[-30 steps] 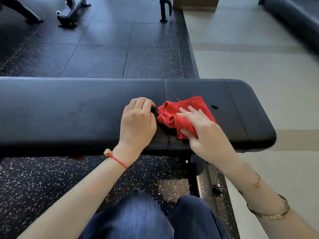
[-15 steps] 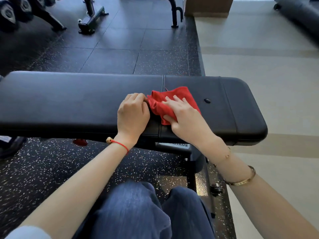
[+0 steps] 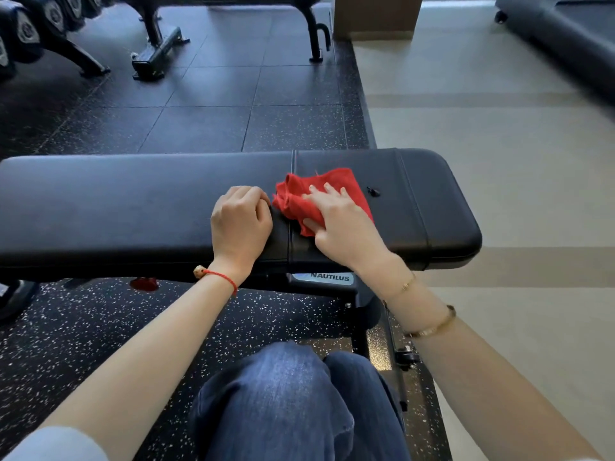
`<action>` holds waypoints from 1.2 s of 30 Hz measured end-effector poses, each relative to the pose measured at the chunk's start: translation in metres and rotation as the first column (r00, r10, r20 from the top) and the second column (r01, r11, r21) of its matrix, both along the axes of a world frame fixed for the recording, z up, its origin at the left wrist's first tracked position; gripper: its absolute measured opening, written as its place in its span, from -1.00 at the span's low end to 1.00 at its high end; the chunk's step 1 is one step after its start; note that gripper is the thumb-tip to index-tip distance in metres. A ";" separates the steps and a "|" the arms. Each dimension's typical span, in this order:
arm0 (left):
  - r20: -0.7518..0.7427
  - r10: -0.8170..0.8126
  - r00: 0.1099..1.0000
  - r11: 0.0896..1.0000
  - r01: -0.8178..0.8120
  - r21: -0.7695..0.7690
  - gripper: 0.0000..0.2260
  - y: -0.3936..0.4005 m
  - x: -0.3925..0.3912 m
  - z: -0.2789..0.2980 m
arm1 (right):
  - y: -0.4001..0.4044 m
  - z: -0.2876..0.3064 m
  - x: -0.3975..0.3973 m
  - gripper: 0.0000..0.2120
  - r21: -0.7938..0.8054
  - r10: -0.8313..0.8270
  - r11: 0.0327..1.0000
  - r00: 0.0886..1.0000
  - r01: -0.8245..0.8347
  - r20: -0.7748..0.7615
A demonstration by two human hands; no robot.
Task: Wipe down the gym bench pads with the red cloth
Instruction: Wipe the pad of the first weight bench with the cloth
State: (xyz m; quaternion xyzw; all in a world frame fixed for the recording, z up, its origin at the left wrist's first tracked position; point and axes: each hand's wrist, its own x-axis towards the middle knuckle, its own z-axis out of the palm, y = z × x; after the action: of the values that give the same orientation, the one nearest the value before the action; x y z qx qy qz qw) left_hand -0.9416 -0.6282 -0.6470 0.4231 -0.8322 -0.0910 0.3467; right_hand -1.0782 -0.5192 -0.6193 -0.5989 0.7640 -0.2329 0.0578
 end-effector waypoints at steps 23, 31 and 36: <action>0.144 0.152 0.978 0.986 -0.160 0.046 -0.59 -0.004 0.031 -0.014 | 0.036 -0.003 -0.013 -0.56 -0.021 0.030 0.999 0.998 -0.029 0.055; 0.137 0.171 0.976 0.984 -0.177 0.031 -0.60 -0.006 0.030 -0.016 | -0.040 0.012 -0.034 -0.61 0.045 -0.172 0.984 0.985 0.171 0.012; 0.117 0.182 0.976 0.982 -0.187 0.027 -0.61 -0.007 0.030 -0.018 | -0.022 0.003 0.000 -0.57 0.012 -0.002 1.000 0.999 0.001 0.035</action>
State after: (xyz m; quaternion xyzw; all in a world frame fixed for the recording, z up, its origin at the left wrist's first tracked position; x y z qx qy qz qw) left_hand -0.9113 -0.6354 -0.6654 0.5096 -0.8058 -0.0499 0.2975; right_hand -1.0784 -0.5414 -0.6164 -0.5938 0.7646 -0.2390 0.0746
